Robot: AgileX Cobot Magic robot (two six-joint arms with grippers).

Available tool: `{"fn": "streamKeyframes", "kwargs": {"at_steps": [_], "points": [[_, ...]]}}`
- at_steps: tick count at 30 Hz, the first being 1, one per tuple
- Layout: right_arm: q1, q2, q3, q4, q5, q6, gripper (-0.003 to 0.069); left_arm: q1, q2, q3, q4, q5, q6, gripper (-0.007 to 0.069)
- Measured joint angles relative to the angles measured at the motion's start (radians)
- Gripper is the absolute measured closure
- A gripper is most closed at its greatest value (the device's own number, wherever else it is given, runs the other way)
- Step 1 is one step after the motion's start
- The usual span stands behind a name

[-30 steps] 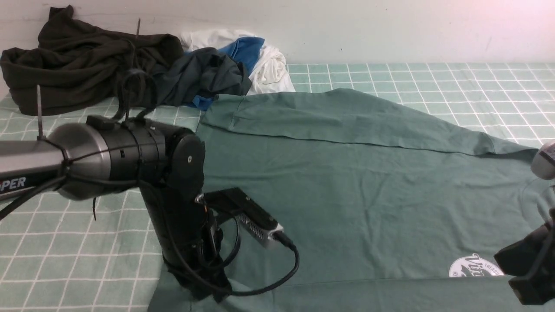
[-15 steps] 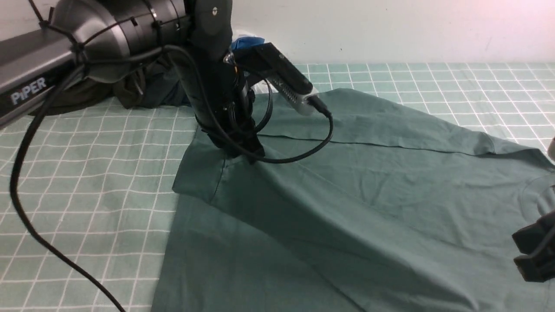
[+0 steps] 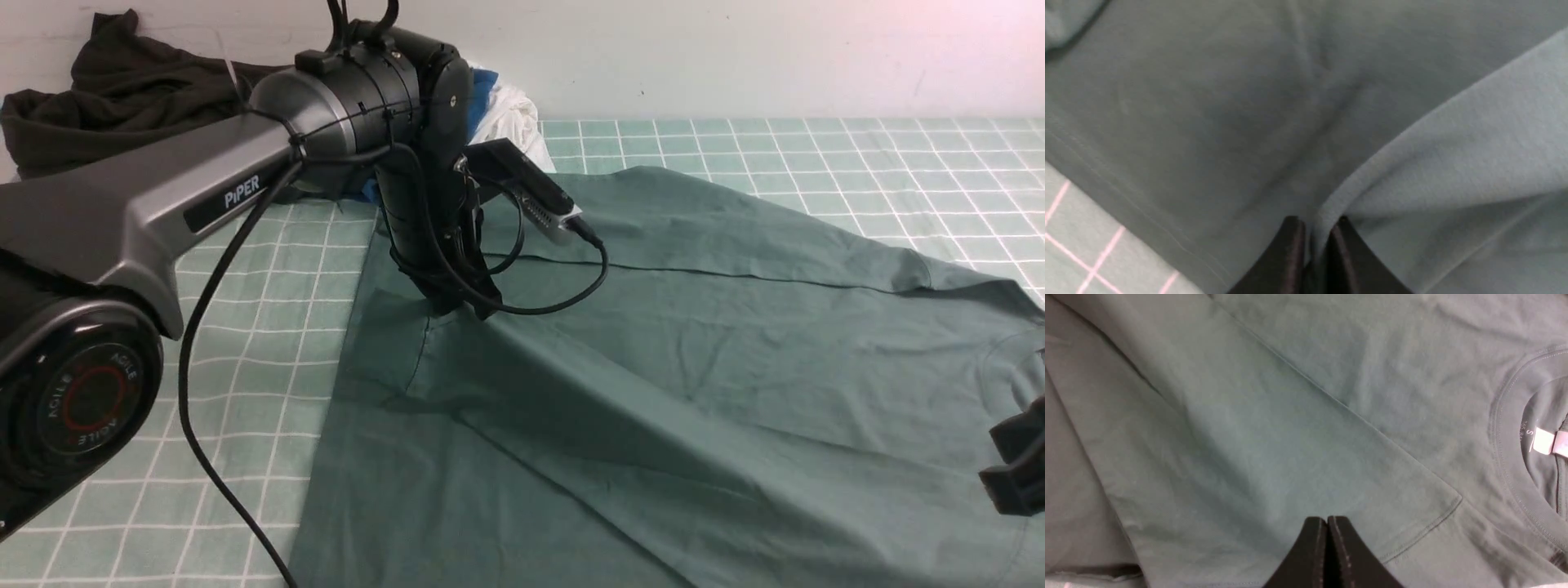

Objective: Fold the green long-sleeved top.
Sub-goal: Use the left arm to drag and place the cuff at the centered position on the left edge of the fabric, then use the left arm to clamp the cuff farthest from it

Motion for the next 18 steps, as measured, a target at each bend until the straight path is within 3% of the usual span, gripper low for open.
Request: {"fn": "streamKeyframes", "kwargs": {"at_steps": [2,3,9,12,18], "points": [[0.0,0.001,0.0,0.0,-0.013,0.001,0.0673,0.008,0.005,0.0,0.002,-0.027,-0.011,0.0485],[0.0,0.008,0.0,-0.001,-0.023,0.003,0.0673,0.014,0.006,-0.004,0.004,-0.05,-0.04,0.0421],[0.0,0.105,-0.047,-0.004,-0.015,0.003,0.0673,0.066,0.022,-0.071,-0.012,-0.086,-0.27,0.0204],[0.0,0.171,-0.091,-0.004,-0.015,0.003,0.0673,0.121,0.062,-0.14,-0.06,-0.108,-0.331,0.0153],[0.0,0.242,-0.131,-0.004,-0.016,0.003,0.0673,0.205,0.172,-0.248,-0.128,-0.169,-0.386,0.0141]]}}
